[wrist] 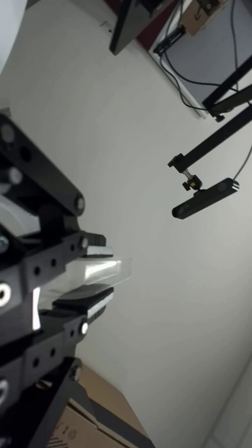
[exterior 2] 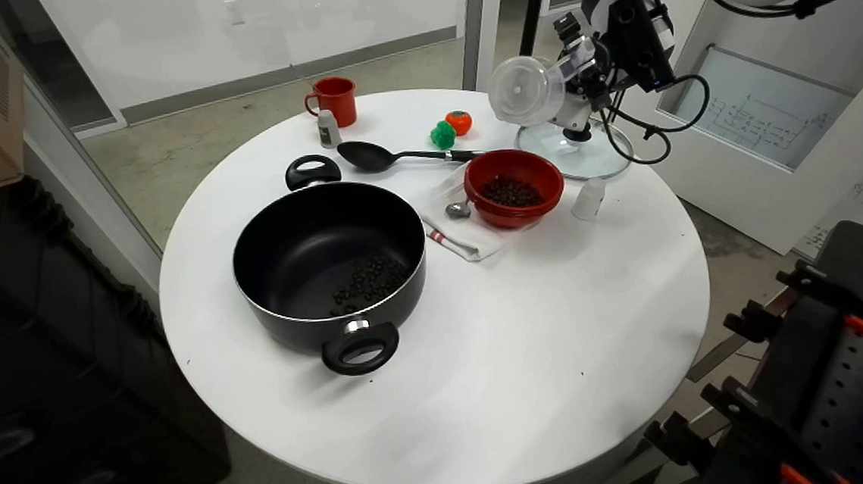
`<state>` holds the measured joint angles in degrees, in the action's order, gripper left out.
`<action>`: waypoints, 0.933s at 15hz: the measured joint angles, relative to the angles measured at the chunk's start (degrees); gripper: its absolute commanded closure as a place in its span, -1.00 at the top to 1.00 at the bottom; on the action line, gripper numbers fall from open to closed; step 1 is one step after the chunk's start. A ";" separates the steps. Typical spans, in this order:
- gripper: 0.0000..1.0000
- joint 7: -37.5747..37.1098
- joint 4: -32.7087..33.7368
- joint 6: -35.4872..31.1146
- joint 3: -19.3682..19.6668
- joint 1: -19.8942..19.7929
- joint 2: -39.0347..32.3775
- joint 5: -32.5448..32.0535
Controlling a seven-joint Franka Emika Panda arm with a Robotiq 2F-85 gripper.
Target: Pour the things in the jug into the bowl
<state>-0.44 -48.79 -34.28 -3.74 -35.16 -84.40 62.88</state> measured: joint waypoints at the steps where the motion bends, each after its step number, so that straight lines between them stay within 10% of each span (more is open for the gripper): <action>1: -0.87 3.92 0.04 -1.34 0.25 0.20 0.13 -1.59; 2: -0.48 7.93 -0.04 -2.84 0.54 0.53 0.33 -3.30; 14: -0.87 20.00 0.25 -6.14 1.85 1.40 1.07 -8.17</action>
<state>19.56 -48.54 -40.42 -1.89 -33.77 -83.33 54.71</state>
